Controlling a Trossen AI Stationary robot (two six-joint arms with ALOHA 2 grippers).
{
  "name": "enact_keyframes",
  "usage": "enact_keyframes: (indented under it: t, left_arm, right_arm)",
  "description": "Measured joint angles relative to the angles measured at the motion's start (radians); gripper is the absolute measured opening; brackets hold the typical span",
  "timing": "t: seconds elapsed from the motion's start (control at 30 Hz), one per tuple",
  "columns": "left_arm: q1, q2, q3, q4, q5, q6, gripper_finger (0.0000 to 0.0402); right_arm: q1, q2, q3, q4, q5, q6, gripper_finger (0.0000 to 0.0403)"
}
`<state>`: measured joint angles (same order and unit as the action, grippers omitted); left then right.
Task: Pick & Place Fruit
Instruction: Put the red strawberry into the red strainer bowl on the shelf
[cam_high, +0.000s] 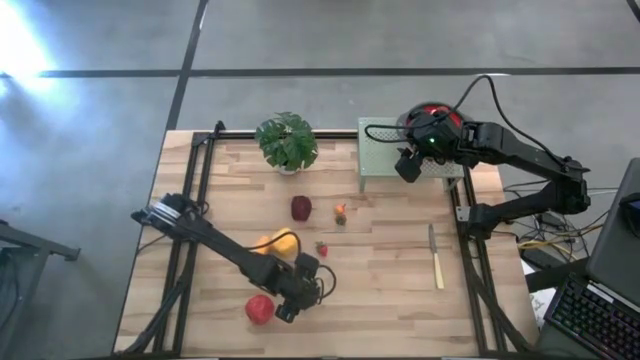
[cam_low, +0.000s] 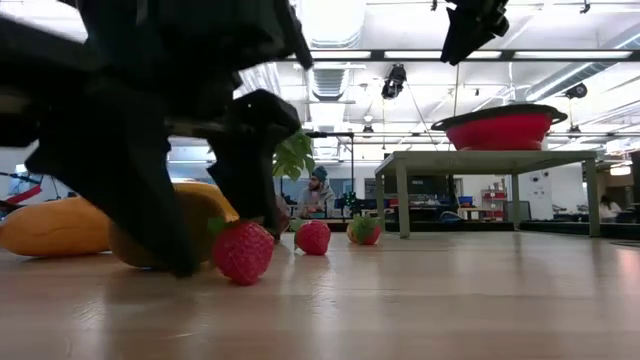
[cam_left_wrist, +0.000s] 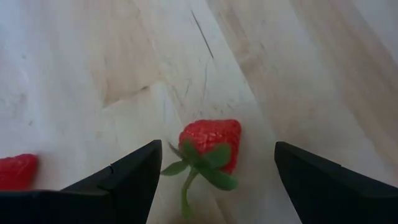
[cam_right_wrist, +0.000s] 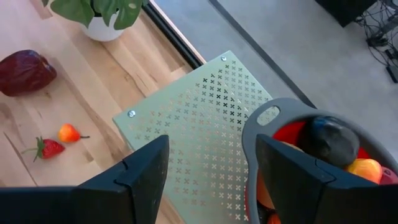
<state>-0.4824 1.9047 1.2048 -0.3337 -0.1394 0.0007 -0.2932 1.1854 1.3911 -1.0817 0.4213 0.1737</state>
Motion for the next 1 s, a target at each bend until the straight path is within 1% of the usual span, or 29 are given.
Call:
enact_keyframes:
  t: [0.27,0.4,0.6,0.77,1.0]
  left_arm:
    - [0.0,0.03,0.004,0.004,-0.009,0.002,0.0314]
    - [0.001,0.025,0.003,0.008,-0.013,0.002,0.0299]
    - [0.003,0.023,0.002,0.008,-0.038,0.003,0.0242]
    - [0.003,0.023,0.001,0.003,-0.1,0.002,0.0184]
    - [0.006,0.019,0.0,-0.007,-0.159,0.002,0.0108]
  right_arm:
    - [0.0,0.0,0.0,0.002,0.0,0.002,0.0251]
    - [0.0,0.0,0.0,0.003,0.0,0.002,0.0247]
    - [0.001,0.0,0.0,0.003,0.0,0.002,0.0225]
    - [0.001,0.0,0.0,0.003,-0.003,0.007,0.0214]
    - [0.017,0.0,-0.012,0.004,-0.072,0.025,0.0212]
